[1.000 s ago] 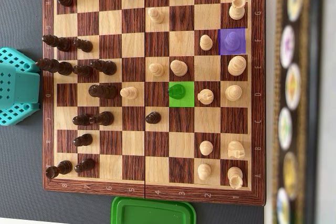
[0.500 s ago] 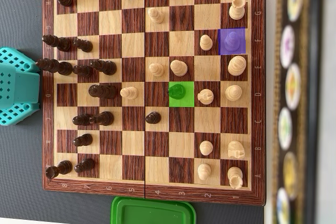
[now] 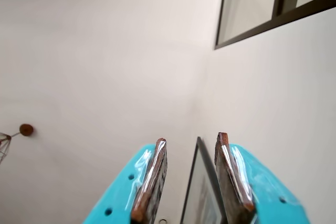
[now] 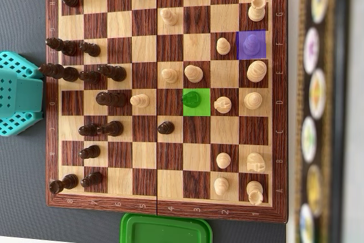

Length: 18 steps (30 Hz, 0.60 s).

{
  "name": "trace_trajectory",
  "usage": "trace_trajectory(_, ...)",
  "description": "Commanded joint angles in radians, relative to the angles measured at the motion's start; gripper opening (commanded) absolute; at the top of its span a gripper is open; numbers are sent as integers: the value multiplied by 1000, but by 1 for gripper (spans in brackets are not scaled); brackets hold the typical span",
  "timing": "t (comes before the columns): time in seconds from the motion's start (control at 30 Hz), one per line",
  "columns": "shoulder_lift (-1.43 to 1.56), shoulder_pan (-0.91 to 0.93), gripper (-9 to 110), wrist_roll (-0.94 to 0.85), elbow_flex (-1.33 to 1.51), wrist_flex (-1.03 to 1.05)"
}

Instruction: Play chess

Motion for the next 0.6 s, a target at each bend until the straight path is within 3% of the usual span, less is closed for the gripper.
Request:
trace_trajectory(0.0, -11, 2, 14, 5, 18, 0)
trace_trajectory(0.57, -11, -5, 14, 9, 18, 0)
